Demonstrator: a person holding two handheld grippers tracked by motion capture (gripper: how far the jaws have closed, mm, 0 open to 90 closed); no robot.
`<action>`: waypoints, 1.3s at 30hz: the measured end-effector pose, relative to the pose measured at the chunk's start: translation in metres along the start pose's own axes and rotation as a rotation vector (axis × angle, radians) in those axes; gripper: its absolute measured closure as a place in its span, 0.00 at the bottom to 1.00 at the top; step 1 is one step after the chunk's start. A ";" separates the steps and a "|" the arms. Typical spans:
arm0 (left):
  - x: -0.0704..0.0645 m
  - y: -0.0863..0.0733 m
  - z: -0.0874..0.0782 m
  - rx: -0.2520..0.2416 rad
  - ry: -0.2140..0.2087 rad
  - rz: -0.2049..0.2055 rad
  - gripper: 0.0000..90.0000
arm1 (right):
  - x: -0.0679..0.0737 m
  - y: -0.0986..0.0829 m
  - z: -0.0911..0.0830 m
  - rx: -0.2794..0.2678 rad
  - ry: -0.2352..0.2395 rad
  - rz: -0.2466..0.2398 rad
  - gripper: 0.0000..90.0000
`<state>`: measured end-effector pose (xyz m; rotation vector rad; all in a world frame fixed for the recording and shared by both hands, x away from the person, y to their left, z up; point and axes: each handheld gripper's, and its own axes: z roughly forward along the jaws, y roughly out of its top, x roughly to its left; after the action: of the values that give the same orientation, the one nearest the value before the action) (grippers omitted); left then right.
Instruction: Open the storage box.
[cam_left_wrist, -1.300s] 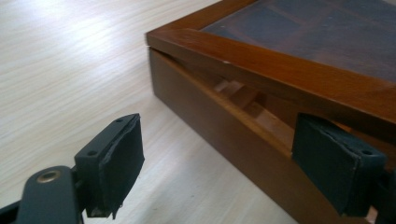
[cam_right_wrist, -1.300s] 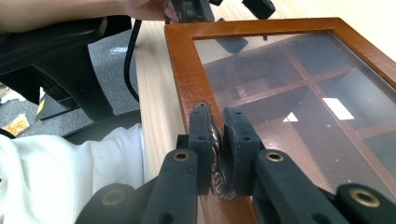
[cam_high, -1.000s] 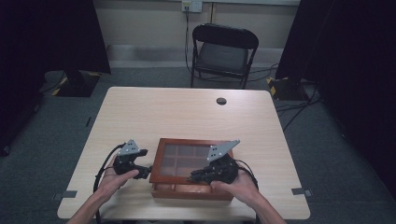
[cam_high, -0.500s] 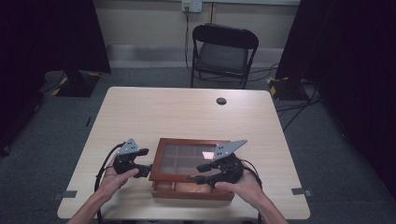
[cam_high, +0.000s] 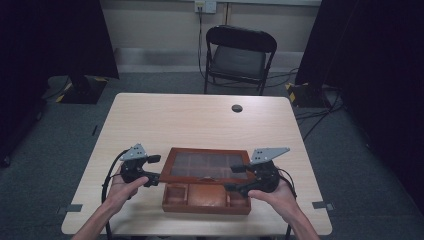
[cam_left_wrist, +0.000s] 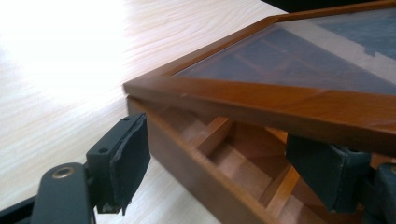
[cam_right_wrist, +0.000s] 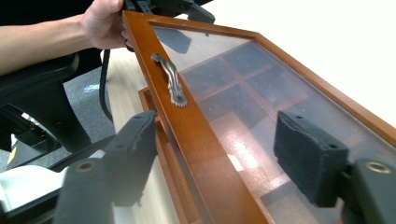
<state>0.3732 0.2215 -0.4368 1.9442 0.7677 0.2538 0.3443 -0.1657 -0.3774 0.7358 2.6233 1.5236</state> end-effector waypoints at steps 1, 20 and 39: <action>-0.002 0.002 0.000 -0.009 -0.006 0.002 0.24 | -0.001 -0.001 -0.001 -0.006 -0.003 0.000 0.31; -0.003 0.023 0.000 -0.051 -0.014 0.010 0.30 | -0.018 -0.003 -0.006 -0.034 -0.110 -0.004 0.23; 0.007 0.036 0.003 -0.063 -0.023 0.002 0.39 | -0.039 0.001 -0.009 -0.077 -0.170 0.028 0.28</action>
<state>0.3941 0.2127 -0.4082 1.8855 0.7339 0.2538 0.3774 -0.1890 -0.3804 0.8587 2.4287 1.4871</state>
